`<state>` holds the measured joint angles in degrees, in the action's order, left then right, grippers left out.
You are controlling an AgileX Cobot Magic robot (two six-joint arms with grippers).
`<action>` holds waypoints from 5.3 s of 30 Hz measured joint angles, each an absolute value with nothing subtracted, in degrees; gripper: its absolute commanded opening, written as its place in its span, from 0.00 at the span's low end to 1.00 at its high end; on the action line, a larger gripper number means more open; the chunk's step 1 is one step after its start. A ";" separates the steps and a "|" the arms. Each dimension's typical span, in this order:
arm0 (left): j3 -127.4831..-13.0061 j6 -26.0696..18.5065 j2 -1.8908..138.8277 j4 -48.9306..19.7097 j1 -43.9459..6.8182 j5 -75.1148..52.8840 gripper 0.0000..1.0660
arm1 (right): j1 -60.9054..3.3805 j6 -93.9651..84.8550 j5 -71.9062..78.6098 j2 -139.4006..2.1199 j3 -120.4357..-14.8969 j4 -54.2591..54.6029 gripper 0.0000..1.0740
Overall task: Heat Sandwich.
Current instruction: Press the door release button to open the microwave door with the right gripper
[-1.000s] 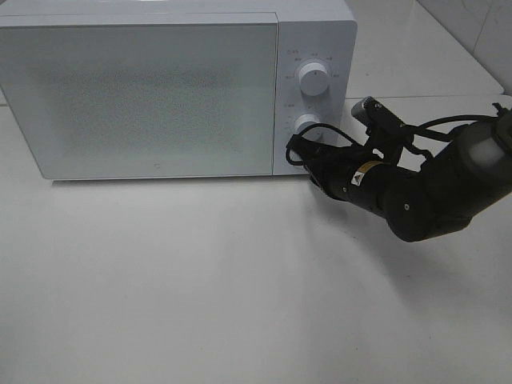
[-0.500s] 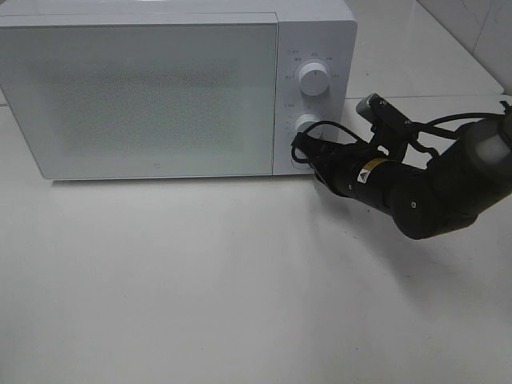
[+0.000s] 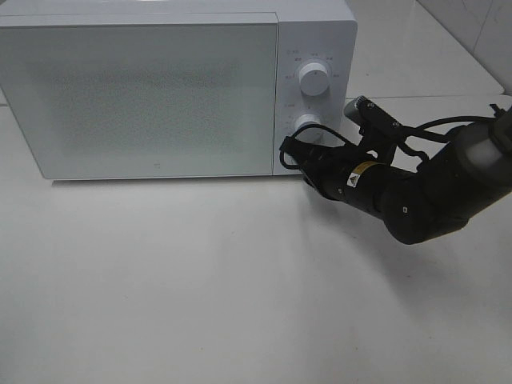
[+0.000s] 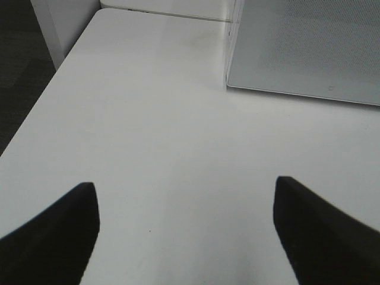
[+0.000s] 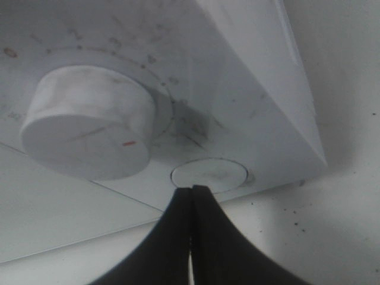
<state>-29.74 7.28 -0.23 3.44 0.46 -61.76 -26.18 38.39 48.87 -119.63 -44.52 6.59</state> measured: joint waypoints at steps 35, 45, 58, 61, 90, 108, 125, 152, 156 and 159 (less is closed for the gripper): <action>-29.74 7.28 -0.23 3.44 0.46 -61.76 0.72 | -25.32 33.69 45.78 -123.99 -50.59 6.42 0.00; -29.74 7.28 -0.23 3.44 0.46 -61.76 0.72 | -25.50 31.91 48.59 -124.22 -50.53 9.51 0.00; -29.74 7.28 -0.23 3.44 0.46 -61.76 0.72 | -25.95 31.63 52.65 -124.73 -49.73 11.40 0.00; -29.74 7.28 -0.23 3.44 0.46 -61.76 0.72 | -25.95 31.63 53.11 -125.02 -49.73 11.52 0.00; -29.74 7.28 -0.23 3.44 0.46 -61.76 0.72 | -26.07 31.63 53.74 -127.14 -51.39 11.69 0.02; -29.74 7.28 -0.23 3.44 0.46 -61.76 0.72 | -26.07 31.46 47.73 -126.45 -52.43 12.32 0.02; -29.74 7.28 -0.23 3.44 0.46 -61.76 0.72 | -26.01 29.22 46.70 -124.62 -51.34 12.38 0.03; -29.74 7.28 -0.23 3.44 0.46 -61.76 0.72 | -24.58 27.44 48.07 -116.71 -44.81 7.33 0.04; -29.74 7.28 -0.23 3.44 0.46 -61.76 0.72 | -24.35 26.47 47.04 -114.99 -44.00 7.62 0.04; -29.74 7.28 -0.23 3.44 0.46 -61.76 0.72 | -24.35 25.67 45.66 -113.33 -42.74 7.56 0.04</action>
